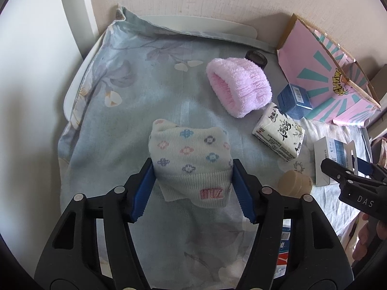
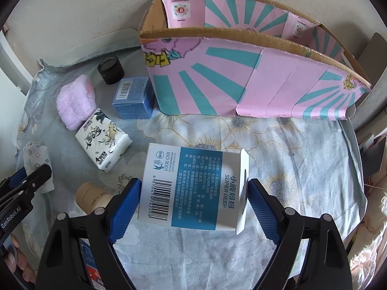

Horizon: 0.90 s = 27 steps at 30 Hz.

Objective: Organize objects
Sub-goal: 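Grasp the white knit hat with the left tool while the right tool grasps the milk carton box, then carry the hat and carton into the striped box and open both tools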

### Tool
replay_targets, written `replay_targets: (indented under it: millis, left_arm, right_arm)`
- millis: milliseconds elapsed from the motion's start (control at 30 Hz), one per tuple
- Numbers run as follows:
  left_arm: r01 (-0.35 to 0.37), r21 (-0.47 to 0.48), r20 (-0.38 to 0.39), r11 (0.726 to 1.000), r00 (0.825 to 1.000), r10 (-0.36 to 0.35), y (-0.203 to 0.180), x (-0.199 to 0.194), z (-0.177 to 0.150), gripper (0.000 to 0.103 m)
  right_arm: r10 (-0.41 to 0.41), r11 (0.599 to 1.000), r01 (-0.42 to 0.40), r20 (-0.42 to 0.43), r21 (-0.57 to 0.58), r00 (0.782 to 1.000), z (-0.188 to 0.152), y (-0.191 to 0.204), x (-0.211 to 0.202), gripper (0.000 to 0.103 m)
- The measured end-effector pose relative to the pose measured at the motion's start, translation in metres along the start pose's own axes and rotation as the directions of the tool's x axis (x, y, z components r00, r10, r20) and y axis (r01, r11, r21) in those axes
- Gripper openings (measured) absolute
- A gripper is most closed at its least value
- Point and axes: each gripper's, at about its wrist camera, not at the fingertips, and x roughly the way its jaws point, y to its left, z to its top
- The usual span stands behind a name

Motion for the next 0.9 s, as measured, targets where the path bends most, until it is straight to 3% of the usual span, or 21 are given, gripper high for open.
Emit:
replay_targets:
  millis: [267, 567, 900]
  left_arm:
    - [0.007, 0.007, 0.049, 1.0, 0.999, -0.008, -0.001, -0.022, 0.003, 0.059]
    - [0.018, 0.031, 0.124, 0.999, 0.992, -0.022, -0.011, -0.073, 0.014, 0.059]
    - [0.032, 0.085, 0.207, 0.996, 0.977, -0.049, -0.044, -0.13, 0.035, 0.059]
  right_arm:
    - [-0.001, 1.0, 0.001, 0.051, -0.009, 0.999, 0.007, 0.003, -0.015, 0.085]
    - [0.015, 0.999, -0.011, 0.128, -0.031, 0.992, 0.019, 0.014, -0.062, 0.085]
    - [0.02, 0.999, -0.008, 0.219, -0.053, 0.975, 0.034, 0.002, -0.121, 0.085]
